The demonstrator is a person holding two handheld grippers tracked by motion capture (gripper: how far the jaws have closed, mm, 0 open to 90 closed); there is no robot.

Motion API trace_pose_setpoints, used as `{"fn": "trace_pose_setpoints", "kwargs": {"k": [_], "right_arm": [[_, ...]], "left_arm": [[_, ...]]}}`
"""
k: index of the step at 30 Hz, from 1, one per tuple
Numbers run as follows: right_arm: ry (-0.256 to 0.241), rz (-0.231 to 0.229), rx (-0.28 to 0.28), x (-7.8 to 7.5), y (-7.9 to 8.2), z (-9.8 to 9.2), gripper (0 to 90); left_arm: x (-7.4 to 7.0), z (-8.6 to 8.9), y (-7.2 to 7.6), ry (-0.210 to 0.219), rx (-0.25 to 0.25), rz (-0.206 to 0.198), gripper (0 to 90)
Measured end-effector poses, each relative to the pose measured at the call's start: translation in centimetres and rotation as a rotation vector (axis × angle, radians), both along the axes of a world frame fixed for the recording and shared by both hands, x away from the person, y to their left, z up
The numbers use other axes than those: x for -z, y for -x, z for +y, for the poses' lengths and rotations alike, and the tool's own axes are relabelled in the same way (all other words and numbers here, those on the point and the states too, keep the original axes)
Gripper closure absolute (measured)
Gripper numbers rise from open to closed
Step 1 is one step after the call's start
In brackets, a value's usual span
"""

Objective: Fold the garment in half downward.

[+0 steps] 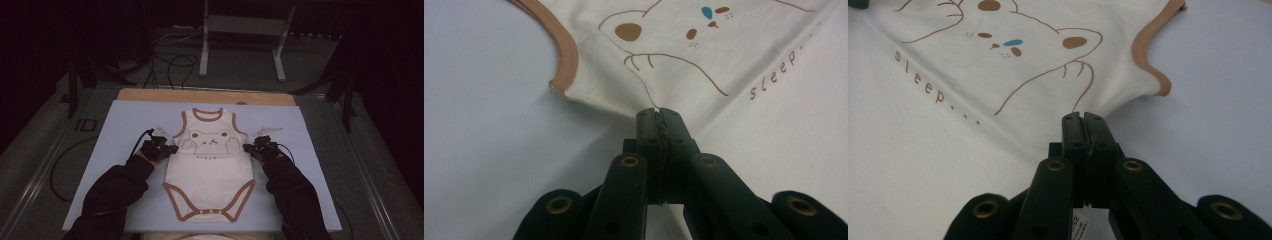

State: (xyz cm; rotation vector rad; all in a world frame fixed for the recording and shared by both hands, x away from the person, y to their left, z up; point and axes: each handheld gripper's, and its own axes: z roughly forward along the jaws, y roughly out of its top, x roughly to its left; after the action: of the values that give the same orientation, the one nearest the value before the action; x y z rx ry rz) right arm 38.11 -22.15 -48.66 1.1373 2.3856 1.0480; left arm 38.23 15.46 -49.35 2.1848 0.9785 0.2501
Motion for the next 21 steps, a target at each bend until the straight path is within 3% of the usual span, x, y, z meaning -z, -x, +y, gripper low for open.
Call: {"fn": "trace_pose_setpoints", "kwargs": {"k": [10, 21], "right_arm": [[-0.012, -0.019, -0.009, -1.2, 0.7, 0.0, 89.8], [-0.032, -0.051, -0.045, -2.6, 2.9, 0.2, 89.8]], "left_arm": [[-1.2, 0.5, 0.7, 0.013, 0.006, -0.019, 90.0], [-2.2, 0.9, 2.3, -0.004, 0.045, -0.038, 90.0]]}}
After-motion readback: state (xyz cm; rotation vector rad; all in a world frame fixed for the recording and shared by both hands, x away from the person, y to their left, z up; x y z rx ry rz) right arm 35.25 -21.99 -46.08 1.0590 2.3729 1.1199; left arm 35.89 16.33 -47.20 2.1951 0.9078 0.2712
